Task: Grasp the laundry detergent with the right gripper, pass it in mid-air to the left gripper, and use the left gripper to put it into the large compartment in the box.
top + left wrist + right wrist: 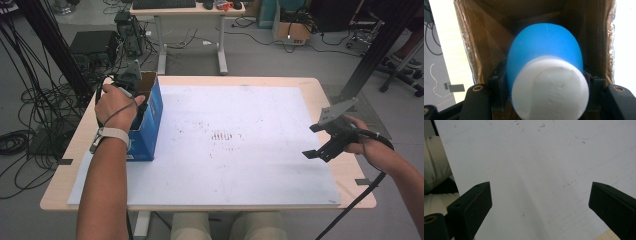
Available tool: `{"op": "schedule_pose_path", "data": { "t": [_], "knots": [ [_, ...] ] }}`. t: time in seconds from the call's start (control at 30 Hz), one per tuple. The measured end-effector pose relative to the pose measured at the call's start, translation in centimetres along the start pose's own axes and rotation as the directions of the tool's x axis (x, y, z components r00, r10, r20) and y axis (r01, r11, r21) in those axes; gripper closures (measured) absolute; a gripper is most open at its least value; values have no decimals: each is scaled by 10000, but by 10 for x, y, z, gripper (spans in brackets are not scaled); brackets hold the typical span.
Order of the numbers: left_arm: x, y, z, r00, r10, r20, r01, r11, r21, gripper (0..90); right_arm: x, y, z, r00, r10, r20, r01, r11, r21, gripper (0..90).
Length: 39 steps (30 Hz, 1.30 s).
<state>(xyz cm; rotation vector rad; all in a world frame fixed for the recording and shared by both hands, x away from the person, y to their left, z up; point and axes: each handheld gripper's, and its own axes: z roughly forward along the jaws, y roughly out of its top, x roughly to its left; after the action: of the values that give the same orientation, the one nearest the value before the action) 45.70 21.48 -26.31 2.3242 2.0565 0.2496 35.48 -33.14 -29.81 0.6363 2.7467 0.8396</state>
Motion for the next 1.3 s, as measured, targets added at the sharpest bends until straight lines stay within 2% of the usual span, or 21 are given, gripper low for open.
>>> {"op": "schedule_pose_path", "data": {
  "t": [0.03,0.1,0.13,0.17,0.23,0.4,0.57,0.6,0.73,0.8,0.83,0.9,1.1,1.13,1.3],
  "knots": [
    [0,0,0,10000,-5,41,5,10000,2,372,-1,0,1,9999,-113,-12,112,9999,-71,49],
    [1,-1,1,10000,17,18,-17,10000,-28,362,0,0,0,10000,29,0,-29,10000,-40,49],
    [2,-1,2,10000,17,42,-17,10000,-20,339,-1,0,1,9999,-123,-13,123,9998,-127,49],
    [3,-2,3,10000,-10,34,10,10000,-70,318,0,0,0,10000,26,-3,-26,10000,10,49],
    [4,-3,3,10000,46,-18,-47,9998,-189,315,1,-1,0,10000,29,2,-29,10000,6,49],
    [5,-5,3,9998,42,211,-37,9996,-267,283,1,-2,-1,10000,42,9,-42,10000,-8,49],
    [7,-6,-2,9999,-113,124,118,9991,-406,241,2,-2,-2,10000,-74,-1,74,10000,-19,49],
    [9,-6,-4,9997,-98,233,108,9990,-434,241,3,-1,-3,10000,30,11,-30,10000,53,49],
    [11,-7,-9,9993,-66,369,86,9984,-556,221,3,0,-5,10000,-47,20,47,9999,92,49],
    [12,-7,-13,9991,43,428,-18,9983,-585,164,4,0,-5,10000,-34,19,34,10000,61,49],
    [12,-7,-14,9993,38,373,-14,9980,-638,158,4,0,-5,10000,-62,25,62,9999,111,49],
    [12,-7,-18,9992,-2,395,31,9973,-739,90,5,0,-5,10000,15,47,-15,10000,65,50],
    [10,-6,-34,9974,423,589,-358,9936,-1069,78,6,0,-9,9999,98,103,-99,9999,109,50],
    [8,-5,-37,9976,411,562,-343,9925,-1171,77,5,1,-10,9999,-48,119,47,9999,97,50],
    [1,-4,-52,9961,756,462,-679,9862,-1508,77,5,3,-14,9998,-55,184,54,10000,40,50]
  ]
}}
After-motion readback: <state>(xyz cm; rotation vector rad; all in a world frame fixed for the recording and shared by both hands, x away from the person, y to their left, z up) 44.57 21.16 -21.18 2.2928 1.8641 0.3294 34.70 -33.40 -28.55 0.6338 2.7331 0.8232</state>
